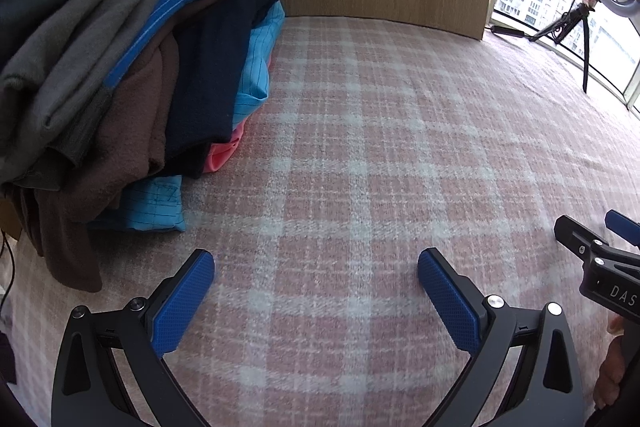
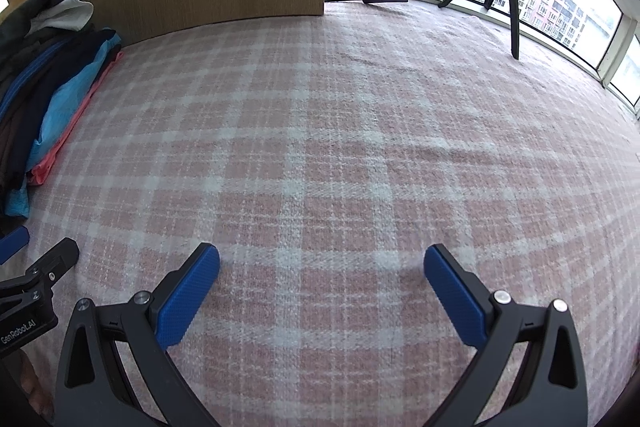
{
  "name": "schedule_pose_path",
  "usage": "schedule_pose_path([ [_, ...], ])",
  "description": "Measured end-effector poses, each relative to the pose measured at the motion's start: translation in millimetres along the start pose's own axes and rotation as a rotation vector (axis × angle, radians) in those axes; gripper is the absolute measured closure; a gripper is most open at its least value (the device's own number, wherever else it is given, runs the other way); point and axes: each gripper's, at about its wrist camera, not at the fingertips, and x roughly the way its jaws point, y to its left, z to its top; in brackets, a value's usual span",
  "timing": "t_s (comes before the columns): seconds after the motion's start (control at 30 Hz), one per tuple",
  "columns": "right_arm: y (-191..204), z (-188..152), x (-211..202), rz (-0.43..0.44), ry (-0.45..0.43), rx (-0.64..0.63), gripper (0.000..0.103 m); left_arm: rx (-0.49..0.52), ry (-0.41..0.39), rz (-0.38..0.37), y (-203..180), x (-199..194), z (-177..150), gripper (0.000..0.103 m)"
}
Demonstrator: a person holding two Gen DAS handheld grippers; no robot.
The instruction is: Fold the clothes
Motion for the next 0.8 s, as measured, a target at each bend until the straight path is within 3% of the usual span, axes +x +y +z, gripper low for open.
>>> schedule_pose_path([
  [0.4,-12.3,-14.8,-104.9,-0.036,-0.090,0.075,0.000,0.047,-0.138,-0.082,13.1,-95.2,11.9,0.001],
  [0.8,-75.0,-16.0,-181.6,-0.143,-0.183,0.149,0.000,0.125,-0.273,-0.206,-29.1,-173.7,34.4,0.001],
])
